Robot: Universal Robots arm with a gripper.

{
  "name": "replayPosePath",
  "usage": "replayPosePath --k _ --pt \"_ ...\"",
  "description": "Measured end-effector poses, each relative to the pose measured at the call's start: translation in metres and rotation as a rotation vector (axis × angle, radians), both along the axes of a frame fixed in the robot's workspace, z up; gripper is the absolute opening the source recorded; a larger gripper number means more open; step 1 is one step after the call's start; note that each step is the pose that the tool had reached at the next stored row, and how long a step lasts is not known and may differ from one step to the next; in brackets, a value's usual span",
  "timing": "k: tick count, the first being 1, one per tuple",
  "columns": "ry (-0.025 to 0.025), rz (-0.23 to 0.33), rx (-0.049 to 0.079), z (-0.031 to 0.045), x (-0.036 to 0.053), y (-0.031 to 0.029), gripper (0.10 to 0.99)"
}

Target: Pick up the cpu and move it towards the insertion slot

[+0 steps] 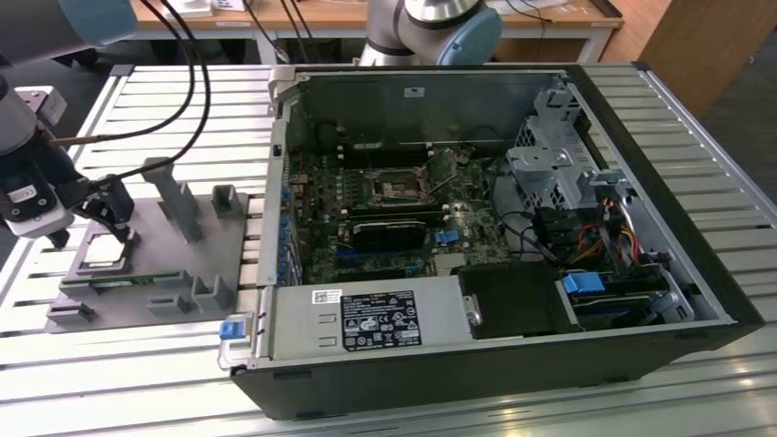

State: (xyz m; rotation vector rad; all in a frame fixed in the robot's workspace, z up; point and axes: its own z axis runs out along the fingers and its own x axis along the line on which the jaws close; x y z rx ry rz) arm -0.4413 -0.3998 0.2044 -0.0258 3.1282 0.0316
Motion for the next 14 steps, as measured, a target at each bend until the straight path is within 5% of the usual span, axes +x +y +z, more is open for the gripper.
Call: replayPosePath --k 14 --pt "0.0 -0.027 0.0 -0.0152 0.0032 -0.0001 0.776"
